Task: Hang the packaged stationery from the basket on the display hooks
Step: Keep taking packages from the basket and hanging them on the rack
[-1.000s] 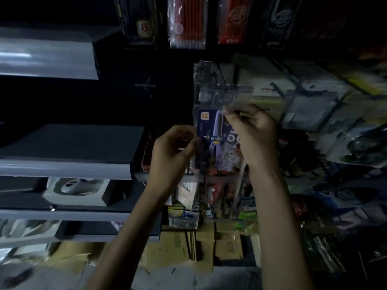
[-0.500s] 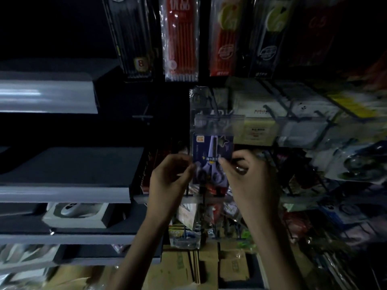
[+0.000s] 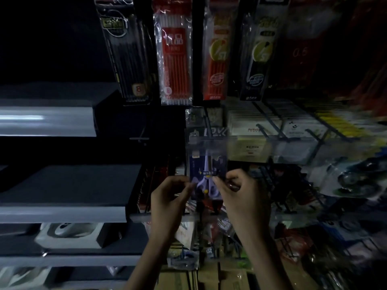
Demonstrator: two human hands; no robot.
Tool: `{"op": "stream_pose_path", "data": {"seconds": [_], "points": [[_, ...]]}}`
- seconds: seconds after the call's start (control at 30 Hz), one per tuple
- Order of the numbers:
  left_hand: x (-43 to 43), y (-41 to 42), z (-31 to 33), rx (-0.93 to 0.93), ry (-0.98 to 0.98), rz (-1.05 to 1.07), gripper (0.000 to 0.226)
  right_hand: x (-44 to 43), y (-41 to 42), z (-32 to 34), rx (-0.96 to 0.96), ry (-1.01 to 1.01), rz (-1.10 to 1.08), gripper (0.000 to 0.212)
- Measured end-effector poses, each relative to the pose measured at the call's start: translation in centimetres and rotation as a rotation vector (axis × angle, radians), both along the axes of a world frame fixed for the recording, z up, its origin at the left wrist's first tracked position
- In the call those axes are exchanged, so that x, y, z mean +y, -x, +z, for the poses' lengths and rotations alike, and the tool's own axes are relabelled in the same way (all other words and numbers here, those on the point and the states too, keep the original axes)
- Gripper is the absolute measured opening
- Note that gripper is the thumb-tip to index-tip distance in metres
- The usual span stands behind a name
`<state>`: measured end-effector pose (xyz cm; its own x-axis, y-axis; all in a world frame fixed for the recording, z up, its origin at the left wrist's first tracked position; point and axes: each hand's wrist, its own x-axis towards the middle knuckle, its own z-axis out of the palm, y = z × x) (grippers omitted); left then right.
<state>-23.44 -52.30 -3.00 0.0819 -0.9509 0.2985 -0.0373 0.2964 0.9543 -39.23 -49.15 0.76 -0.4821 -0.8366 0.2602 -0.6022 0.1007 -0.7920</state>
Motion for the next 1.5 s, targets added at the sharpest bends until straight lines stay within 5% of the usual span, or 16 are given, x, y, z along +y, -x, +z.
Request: {"op": "stream_pose_path", "data": {"seconds": [0.43,0.83,1.0,1.5], "points": [[-3.4,1.3,1.7,0.101,0.048,0.149,0.016,-4.4,-1.3,1.7,0.062,0.016,-0.112,0.041],[-4.7,1.4,-0.5,-0.013,0.010,0.065,0.037,-5.7,-1.5,0.0,0.155,-0.063,-0.091,0.035],[-5.2,1.4,-0.9,-0.025,-0.026,0.007,0.028,-6.2,-1.5,-0.6,0.212,-0.147,-0.061,0.023],[-5.7,1.9,-0.9,-0.062,-0.034,-0.014,0.034,-7.4,-1.1,-0.5,0.269,-0.197,-0.050,0.034]]}}
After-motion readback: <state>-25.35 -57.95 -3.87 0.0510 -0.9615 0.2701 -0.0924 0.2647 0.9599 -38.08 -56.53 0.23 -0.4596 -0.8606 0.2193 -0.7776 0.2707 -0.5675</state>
